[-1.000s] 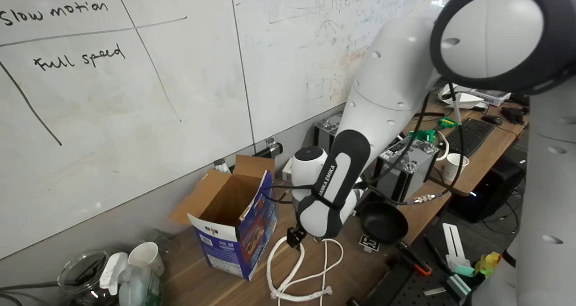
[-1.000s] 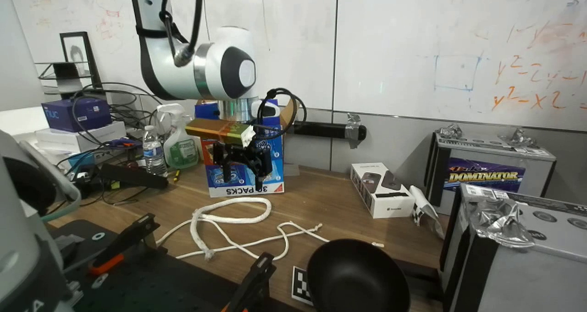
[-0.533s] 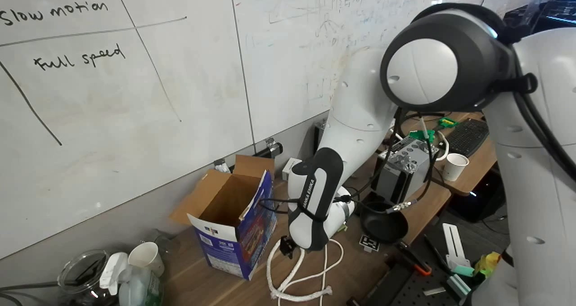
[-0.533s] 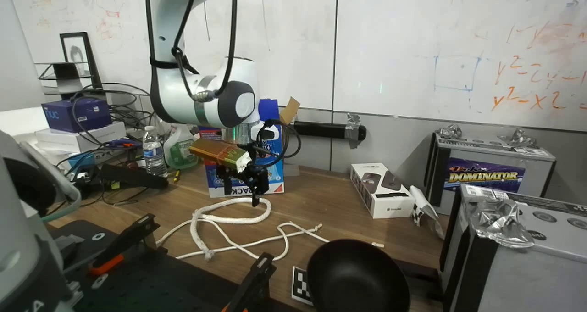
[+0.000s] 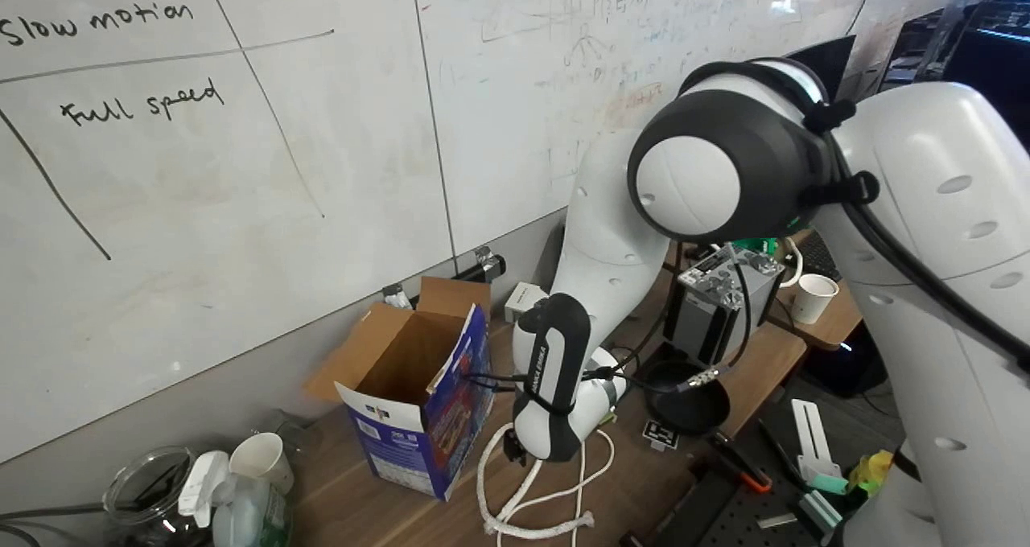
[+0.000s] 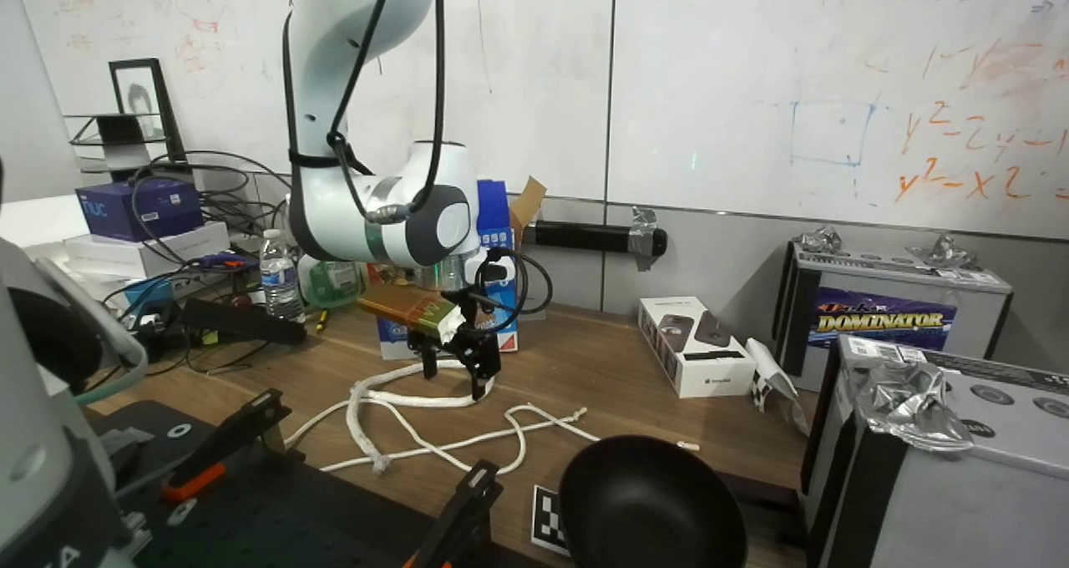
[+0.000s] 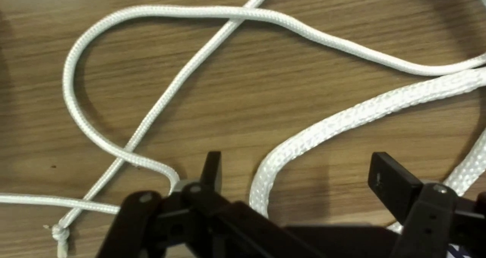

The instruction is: Pick the ropes and put them in the box

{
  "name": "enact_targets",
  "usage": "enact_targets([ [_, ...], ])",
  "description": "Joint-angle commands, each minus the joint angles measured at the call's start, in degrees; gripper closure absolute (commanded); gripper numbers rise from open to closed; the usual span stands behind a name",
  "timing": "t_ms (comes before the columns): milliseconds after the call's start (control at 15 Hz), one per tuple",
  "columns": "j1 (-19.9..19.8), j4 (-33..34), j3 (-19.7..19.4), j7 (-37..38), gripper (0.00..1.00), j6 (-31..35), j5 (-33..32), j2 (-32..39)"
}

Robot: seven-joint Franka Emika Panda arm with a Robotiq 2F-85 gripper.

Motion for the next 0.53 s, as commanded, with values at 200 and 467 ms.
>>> enact_targets([
  [200, 0.59, 4.77, -1.14, 0.54, 0.0, 3.13, 3.06, 5.71],
  [467, 0.46, 5.89, -1.21, 0.49, 0.0, 3.82, 4.28, 7.13],
])
